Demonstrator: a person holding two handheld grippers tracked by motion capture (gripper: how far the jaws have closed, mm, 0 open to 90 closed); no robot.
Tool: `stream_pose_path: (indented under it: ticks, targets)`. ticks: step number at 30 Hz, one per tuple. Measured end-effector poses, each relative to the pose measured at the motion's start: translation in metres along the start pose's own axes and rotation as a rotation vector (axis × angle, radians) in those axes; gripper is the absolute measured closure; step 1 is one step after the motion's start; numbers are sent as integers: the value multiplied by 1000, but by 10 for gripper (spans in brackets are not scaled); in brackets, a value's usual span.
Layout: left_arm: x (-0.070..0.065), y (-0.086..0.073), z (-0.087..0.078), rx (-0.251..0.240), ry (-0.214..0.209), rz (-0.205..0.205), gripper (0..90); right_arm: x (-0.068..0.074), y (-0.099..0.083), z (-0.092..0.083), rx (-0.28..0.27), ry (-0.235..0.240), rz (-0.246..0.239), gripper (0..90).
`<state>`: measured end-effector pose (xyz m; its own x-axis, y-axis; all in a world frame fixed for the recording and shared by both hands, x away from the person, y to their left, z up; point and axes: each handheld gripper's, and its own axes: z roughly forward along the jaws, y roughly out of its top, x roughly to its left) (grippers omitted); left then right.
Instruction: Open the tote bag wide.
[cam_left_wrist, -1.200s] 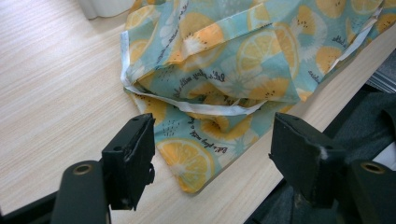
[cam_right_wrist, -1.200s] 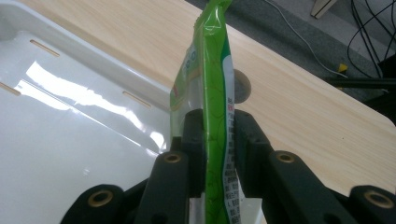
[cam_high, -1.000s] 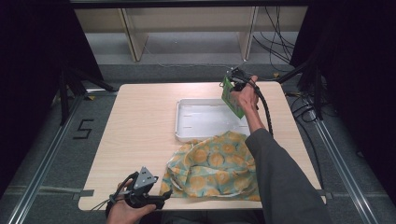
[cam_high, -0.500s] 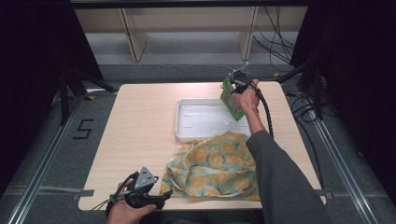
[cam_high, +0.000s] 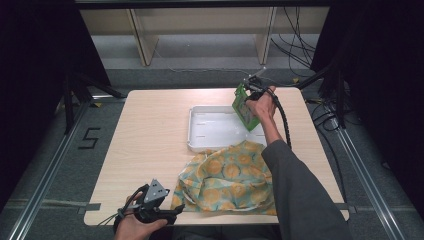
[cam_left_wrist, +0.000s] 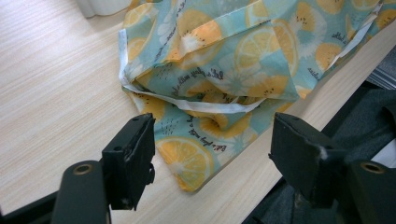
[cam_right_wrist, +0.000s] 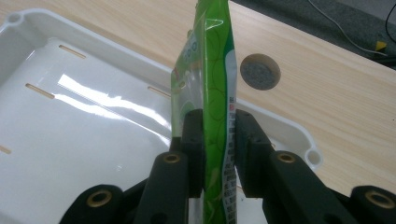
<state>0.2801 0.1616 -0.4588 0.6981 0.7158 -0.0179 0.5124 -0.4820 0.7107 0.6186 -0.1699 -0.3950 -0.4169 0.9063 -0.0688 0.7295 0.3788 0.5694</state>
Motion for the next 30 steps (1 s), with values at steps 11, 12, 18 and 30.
stream_pose_path:
  ticks: [11, 12, 18, 30]
  targets:
    - [-1, 0, 0, 9, -4, 1, 304, -5, -1, 2, -4, 2, 11, 744]
    - [-1, 0, 0, 7, -3, -3, 304, -5, -1, 1, -2, 2, 19, 744]
    - [-2, 0, 1, 2, -7, -21, 306, -6, -1, 2, 3, 7, 43, 749]
    - [-2, 0, 1, 2, -7, -23, 306, -6, -1, 2, 12, 17, 83, 724]
